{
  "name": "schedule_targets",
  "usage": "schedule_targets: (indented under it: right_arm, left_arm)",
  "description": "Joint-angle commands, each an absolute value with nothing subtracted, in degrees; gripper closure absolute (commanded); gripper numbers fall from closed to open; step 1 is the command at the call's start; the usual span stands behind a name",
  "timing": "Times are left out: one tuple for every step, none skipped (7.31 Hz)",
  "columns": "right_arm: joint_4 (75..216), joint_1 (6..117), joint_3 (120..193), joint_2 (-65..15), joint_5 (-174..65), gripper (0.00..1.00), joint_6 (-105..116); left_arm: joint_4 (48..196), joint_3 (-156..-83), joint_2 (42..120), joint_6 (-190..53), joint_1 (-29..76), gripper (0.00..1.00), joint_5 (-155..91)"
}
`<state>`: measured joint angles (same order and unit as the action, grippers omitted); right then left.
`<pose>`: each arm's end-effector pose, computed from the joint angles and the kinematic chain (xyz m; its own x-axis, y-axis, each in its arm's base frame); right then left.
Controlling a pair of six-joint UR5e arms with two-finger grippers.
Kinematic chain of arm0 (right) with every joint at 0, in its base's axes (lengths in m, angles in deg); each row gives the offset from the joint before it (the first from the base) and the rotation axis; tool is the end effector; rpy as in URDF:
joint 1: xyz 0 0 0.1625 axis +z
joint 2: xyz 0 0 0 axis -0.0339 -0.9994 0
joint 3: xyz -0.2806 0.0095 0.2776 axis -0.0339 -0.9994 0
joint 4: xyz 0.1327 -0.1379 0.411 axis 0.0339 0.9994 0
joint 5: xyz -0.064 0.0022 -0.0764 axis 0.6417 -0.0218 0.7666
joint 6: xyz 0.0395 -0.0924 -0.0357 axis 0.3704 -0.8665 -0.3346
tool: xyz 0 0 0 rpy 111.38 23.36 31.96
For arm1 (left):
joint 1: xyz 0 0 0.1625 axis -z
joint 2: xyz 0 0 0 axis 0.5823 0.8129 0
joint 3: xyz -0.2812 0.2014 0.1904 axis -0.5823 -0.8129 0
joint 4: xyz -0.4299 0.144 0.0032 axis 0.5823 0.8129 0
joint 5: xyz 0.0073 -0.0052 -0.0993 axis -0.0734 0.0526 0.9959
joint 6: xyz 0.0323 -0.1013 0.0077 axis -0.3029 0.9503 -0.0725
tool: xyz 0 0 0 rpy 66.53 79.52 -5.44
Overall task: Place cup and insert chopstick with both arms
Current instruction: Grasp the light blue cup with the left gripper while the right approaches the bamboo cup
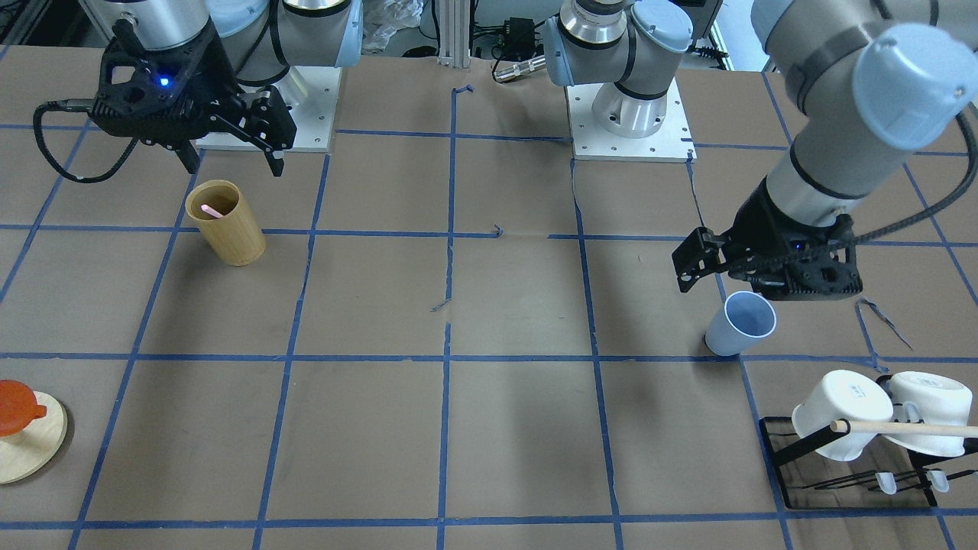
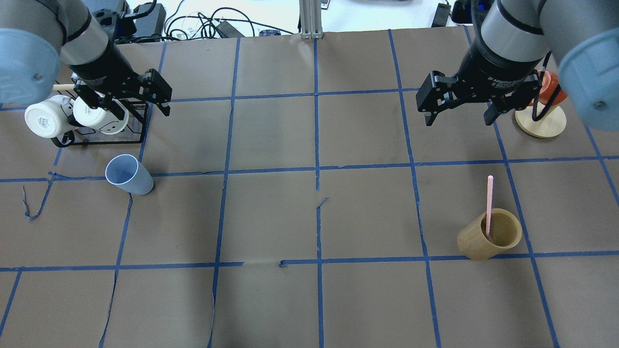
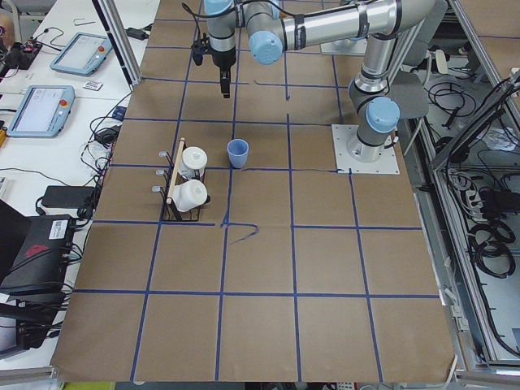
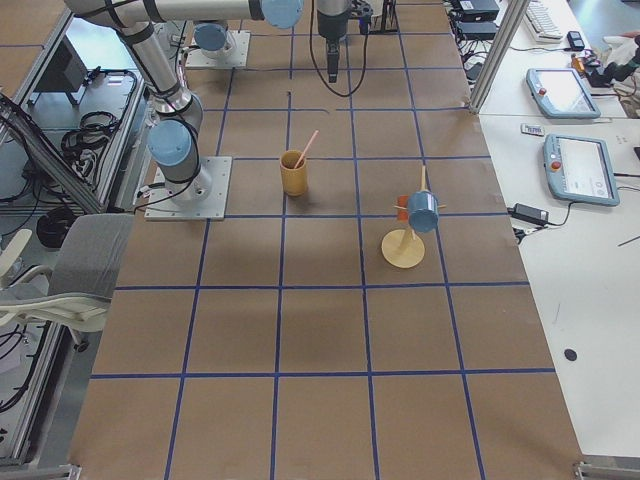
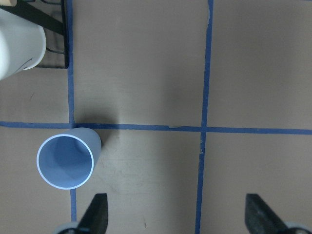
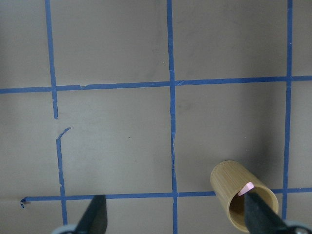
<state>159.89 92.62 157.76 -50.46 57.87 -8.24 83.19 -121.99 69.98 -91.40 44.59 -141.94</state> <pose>0.1406 -0.5006 0.4625 -0.9994 0.0301 -0.0145 0.0307 0.9986 -0.0438 -0.0348 -0.5981 0.3531 -0.9992 -0.0323 0.0254 -0.0325 0.9995 -0.0039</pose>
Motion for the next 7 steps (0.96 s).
schedule_targets:
  right_arm:
    - [159.76,91.86,158.79,-49.28,64.86,0.00,-9.09]
    - [160.80,91.68,160.02,-49.27,68.23,0.00,-14.32]
    - [160.73,91.68,160.73,-49.18,68.17,0.00,-17.15]
    - [162.55,91.42,163.26,-48.84,67.91,0.00,-17.70]
    - [165.53,90.98,166.15,-48.83,67.47,0.00,-18.67]
    - [167.39,90.37,167.31,-48.83,67.47,0.00,-21.98]
    - [168.45,90.19,167.33,-48.83,67.47,0.00,-23.76]
  left_arm:
    - [71.30,-128.67,73.63,-94.34,42.88,0.00,-144.44]
    - [66.38,-129.65,75.65,-97.23,41.22,0.00,-146.46]
    - [65.46,-129.75,77.50,-97.52,40.33,0.00,-146.57]
    - [66.15,-130.62,77.78,-97.78,39.63,0.02,-148.92]
    - [66.50,-134.63,76.91,-97.18,39.36,0.04,-150.34]
    - [65.90,-137.54,76.47,-96.82,39.36,0.04,-150.26]
    - [65.72,-137.74,76.90,-96.91,39.27,0.05,-150.00]
